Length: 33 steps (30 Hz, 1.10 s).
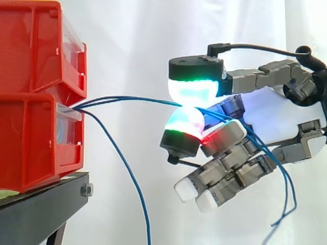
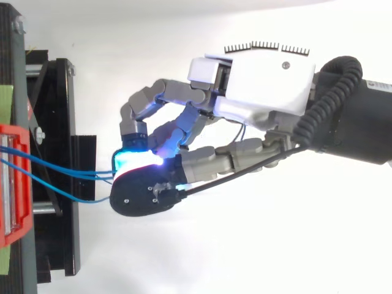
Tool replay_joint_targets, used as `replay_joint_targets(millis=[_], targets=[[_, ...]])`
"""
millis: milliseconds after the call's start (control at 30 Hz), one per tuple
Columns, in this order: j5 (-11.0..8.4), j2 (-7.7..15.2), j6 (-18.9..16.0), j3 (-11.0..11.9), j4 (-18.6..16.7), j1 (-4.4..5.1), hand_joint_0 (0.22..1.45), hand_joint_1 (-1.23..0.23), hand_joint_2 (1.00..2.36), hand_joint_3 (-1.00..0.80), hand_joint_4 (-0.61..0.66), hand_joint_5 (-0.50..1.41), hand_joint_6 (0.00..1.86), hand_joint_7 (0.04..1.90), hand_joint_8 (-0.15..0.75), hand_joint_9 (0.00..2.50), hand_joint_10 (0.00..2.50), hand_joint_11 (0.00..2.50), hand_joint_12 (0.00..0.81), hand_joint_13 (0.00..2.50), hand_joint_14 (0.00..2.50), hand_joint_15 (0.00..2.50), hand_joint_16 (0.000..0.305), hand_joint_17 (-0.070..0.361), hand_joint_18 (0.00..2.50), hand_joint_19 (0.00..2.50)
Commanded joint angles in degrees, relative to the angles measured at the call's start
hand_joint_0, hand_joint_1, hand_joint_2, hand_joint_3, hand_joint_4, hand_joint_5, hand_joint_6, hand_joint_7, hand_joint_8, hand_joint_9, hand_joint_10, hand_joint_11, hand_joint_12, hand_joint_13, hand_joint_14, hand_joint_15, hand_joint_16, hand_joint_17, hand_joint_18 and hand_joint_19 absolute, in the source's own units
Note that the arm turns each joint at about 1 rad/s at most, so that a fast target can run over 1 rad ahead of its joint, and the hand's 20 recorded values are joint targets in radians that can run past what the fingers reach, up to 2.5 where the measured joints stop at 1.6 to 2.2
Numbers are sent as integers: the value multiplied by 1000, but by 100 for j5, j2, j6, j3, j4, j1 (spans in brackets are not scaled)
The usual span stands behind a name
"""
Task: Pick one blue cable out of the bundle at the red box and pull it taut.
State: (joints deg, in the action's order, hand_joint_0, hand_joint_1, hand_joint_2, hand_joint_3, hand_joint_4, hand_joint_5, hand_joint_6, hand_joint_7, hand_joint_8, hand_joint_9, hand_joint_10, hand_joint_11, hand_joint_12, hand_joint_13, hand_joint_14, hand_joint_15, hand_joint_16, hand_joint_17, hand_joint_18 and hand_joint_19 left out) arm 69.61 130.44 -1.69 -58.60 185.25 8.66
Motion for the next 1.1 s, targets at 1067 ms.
replay_joint_targets(millis=[1067], targets=[[0, -1, 2, 15, 37, -40, 762, -963, 1000, -500, -2, -184, 904, 1069, 251, 1024, 16, 1331, 329, 611, 14, 336, 49, 110, 525, 218]])
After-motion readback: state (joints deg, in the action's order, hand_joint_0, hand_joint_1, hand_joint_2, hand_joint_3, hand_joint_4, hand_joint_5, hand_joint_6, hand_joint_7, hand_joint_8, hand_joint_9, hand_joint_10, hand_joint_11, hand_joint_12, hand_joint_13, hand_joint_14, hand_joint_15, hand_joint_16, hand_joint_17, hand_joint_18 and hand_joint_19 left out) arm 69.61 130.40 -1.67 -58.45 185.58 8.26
